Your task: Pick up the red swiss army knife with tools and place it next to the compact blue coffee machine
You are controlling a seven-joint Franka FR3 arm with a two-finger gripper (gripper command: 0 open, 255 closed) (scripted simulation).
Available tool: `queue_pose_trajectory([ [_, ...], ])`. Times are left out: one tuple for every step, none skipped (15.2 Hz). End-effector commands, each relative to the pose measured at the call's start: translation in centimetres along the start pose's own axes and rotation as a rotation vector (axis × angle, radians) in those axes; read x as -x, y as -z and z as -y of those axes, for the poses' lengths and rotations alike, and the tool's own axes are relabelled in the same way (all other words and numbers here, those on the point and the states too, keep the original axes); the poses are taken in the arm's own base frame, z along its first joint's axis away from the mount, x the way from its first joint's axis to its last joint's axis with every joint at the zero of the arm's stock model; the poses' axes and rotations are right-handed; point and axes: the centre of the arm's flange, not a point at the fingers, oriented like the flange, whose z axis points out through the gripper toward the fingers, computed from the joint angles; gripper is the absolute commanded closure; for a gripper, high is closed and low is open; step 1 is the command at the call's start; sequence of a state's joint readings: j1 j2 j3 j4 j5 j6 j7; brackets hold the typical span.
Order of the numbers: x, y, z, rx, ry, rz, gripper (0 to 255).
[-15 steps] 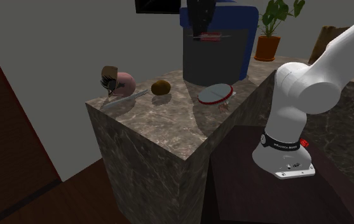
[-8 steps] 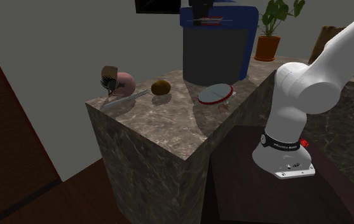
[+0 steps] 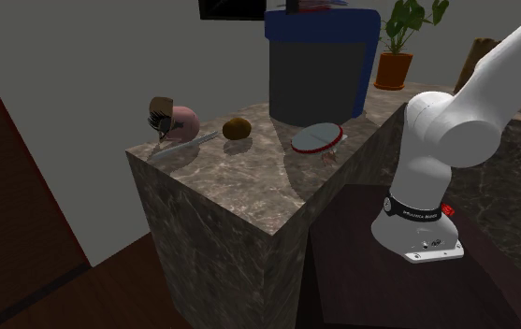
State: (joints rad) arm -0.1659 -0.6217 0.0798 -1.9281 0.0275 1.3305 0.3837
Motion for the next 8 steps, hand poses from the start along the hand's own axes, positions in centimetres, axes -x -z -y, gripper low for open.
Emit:
queue_pose_trajectory([
  [-0.1,1.1,0.0,0.0,0.0,0.0,255],
  [-0.1,1.7,0.0,0.0,0.0,0.0,255],
  [-0.1,2.2,0.0,0.0,0.0,0.0,255],
  [-0.2,2.7,0.0,0.0,0.0,0.0,255],
  [-0.2,3.2,0.0,0.0,0.0,0.0,255],
  [-0.2,3.8,0.0,0.0,0.0,0.0,255],
  [-0.2,4.3,0.0,0.0,0.0,0.0,255],
  [-0.2,4.8,0.0,0.0,0.0,0.0,255],
])
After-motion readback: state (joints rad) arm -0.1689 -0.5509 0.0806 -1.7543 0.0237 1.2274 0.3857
